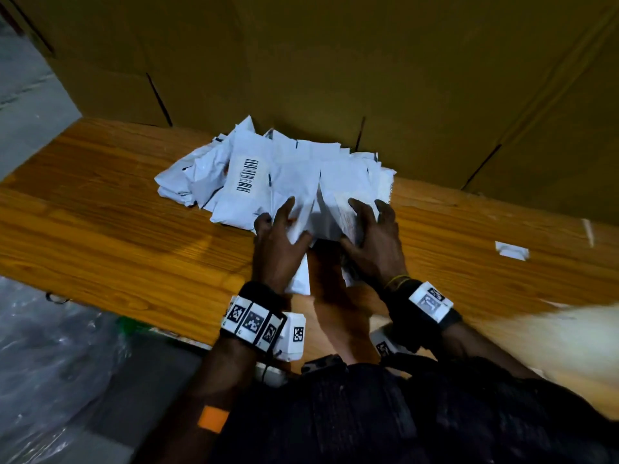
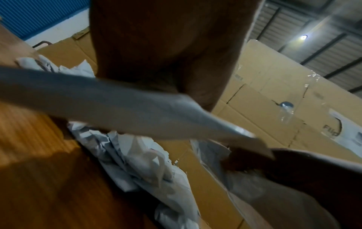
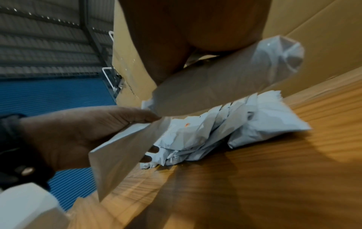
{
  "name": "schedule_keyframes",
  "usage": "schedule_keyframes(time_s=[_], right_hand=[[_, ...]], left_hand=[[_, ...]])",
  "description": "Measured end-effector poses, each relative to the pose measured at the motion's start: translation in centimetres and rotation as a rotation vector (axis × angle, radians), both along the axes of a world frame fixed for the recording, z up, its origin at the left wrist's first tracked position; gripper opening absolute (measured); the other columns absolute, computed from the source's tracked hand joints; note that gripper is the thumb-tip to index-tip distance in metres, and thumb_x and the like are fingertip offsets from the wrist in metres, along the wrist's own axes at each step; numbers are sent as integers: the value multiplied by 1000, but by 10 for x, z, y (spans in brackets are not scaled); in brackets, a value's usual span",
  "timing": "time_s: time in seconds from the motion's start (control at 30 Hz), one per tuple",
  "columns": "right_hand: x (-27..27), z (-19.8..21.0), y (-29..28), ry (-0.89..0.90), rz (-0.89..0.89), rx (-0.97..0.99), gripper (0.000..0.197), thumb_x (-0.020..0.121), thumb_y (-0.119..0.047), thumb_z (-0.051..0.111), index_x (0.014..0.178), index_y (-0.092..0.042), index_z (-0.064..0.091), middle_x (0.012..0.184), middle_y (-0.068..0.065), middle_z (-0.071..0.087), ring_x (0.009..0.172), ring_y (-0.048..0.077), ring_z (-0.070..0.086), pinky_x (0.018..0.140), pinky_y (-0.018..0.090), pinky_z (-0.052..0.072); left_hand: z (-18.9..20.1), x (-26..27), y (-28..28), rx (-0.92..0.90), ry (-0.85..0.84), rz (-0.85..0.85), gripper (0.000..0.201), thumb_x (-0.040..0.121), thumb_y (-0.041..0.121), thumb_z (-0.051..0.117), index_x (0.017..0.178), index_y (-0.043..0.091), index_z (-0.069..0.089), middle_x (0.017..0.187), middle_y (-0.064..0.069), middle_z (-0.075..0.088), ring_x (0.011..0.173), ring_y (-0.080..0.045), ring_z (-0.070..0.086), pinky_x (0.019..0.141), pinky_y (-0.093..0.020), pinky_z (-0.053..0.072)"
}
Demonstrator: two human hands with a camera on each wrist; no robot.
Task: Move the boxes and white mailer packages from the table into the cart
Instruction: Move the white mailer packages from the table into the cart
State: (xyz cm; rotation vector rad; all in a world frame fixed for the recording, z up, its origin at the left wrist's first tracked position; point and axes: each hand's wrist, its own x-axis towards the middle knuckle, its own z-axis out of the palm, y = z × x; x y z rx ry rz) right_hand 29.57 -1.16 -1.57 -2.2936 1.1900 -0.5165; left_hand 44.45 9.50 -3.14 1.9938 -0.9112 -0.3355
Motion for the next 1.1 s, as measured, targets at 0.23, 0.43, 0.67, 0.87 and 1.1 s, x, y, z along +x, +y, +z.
schedule_keyframes(time_s=[0.23, 0.43, 0.67, 0.87, 1.1], right_hand=[[-76, -3, 36, -30, -33, 12, 67, 82, -39, 68, 143, -34, 40, 150, 17, 27, 134, 38, 34, 105, 43, 37], [-156, -5, 73, -16, -122, 39, 66, 83, -37, 66, 143, -31, 39, 151, 18, 26, 135, 38, 31, 104, 44, 36], [-260, -5, 129, -53, -244, 66, 65, 83, -34, 66, 142, -29, 40, 149, 17, 26, 134, 37, 32, 104, 44, 37], [-372, -14, 184, -82, -433, 97, 63, 83, -37, 66, 141, -29, 42, 146, 13, 28, 132, 35, 37, 105, 43, 39], [-471, -18, 233, -141, -696, 98, 64, 77, -34, 65, 138, -27, 47, 141, 11, 33, 132, 29, 37, 104, 34, 34]], left_hand=[[-8, -63, 29, 30, 30, -123, 64, 89, 30, 67, 146, 36, 38, 132, -9, 42, 112, -8, 43, 90, -13, 30], [-4, -132, 59, 85, 50, -196, 63, 91, 32, 65, 147, 36, 36, 133, -10, 43, 121, -16, 44, 91, -15, 30], [-3, -220, 91, 122, 51, -395, 62, 93, 31, 62, 148, 35, 34, 136, -4, 41, 123, -14, 45, 91, -15, 31], [-7, -317, 105, 159, 51, -657, 60, 96, 34, 58, 149, 38, 30, 138, -2, 38, 122, -11, 43, 87, -13, 29], [-7, -418, 102, 220, 57, -950, 60, 96, 31, 57, 149, 36, 30, 134, -4, 39, 121, -14, 44, 85, -16, 29]])
